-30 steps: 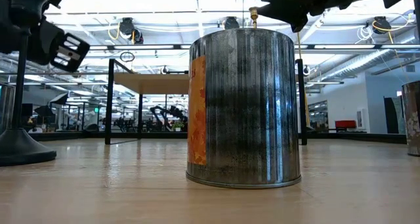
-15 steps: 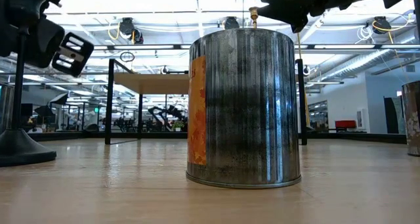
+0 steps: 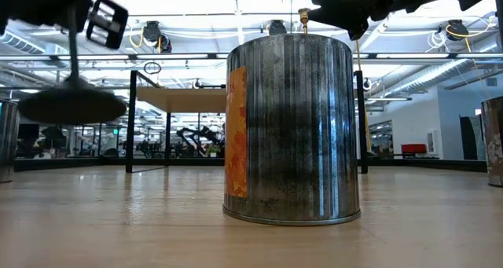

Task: Pick & Place candle stick holders
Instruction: Put the black candle holder on the shelf

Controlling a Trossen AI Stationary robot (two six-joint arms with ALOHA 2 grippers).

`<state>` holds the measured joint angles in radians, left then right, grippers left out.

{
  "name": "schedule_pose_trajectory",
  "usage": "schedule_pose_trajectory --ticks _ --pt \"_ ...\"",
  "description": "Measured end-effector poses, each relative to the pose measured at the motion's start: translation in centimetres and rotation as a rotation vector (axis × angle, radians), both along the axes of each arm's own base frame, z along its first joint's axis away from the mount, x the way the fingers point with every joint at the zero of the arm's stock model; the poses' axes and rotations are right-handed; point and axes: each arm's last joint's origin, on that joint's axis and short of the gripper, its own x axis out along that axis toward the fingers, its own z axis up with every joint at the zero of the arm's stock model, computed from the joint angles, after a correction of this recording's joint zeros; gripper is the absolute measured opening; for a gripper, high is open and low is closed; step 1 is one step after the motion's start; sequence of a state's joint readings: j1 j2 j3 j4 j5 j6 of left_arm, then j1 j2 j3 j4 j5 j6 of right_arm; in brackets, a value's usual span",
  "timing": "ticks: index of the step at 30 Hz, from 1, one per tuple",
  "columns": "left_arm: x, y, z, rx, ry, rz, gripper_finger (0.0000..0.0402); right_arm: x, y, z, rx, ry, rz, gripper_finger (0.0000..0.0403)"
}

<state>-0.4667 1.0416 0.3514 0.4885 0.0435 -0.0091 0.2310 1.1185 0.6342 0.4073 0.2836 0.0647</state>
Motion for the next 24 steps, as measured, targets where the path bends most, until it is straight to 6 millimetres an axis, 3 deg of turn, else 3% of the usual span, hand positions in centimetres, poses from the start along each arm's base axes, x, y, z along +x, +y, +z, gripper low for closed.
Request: schedule_pose_trajectory --ticks 7,12,15,18,24 --pt "2.2 1.2 4.1 0.05 -0.084 0.21 0.0026 0.5 0.1 -0.3 -0.086 -0.007 0.011 0.0171" --pt "3.7 3.0 8.2 -0.004 -0.142 0.331 0.005 0.7 0.2 0.2 -0.156 -0.066 0.017 0.0171" --pt "4.3 4.5 9.9 0.025 -0.145 0.382 0.0045 0.7 0.1 0.5 -0.163 -0.091 0.015 0.0171" --pt "4.8 6.3 10.9 0.03 -0.141 0.45 0.0026 0.7 0.1 0.6 -0.161 -0.104 0.013 0.0171" --pt "6.2 9.5 10.8 0.036 -0.134 0.57 0.0024 0.8 -0.3 0.4 -0.16 -0.085 -0.004 0.0171"
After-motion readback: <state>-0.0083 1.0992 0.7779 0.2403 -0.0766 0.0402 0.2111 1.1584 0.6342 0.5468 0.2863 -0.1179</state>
